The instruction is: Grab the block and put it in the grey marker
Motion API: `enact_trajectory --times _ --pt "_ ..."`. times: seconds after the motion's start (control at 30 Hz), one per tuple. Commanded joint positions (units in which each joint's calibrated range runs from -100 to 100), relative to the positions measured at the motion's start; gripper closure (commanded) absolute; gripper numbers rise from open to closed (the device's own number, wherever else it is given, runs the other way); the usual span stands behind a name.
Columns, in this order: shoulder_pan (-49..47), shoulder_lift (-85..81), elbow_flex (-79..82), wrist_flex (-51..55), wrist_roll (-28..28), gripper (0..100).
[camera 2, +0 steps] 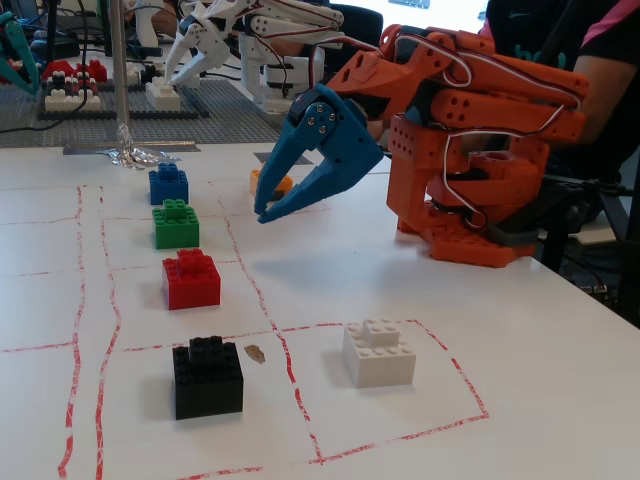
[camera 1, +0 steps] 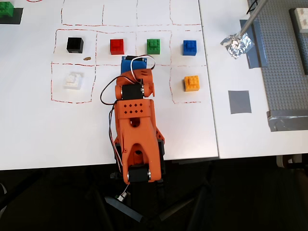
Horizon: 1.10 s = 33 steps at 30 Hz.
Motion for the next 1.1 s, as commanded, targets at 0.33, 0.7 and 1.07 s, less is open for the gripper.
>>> enact_trajectory --times 0.33,0.7,1.07 --pt "-1.68 -0.94 0.99 -1.63 1.12 100" --pt "-1.94 -0.94 0.99 -1.63 1.37 100" --pt "-3.62 -0.94 0.99 -1.63 1.32 100"
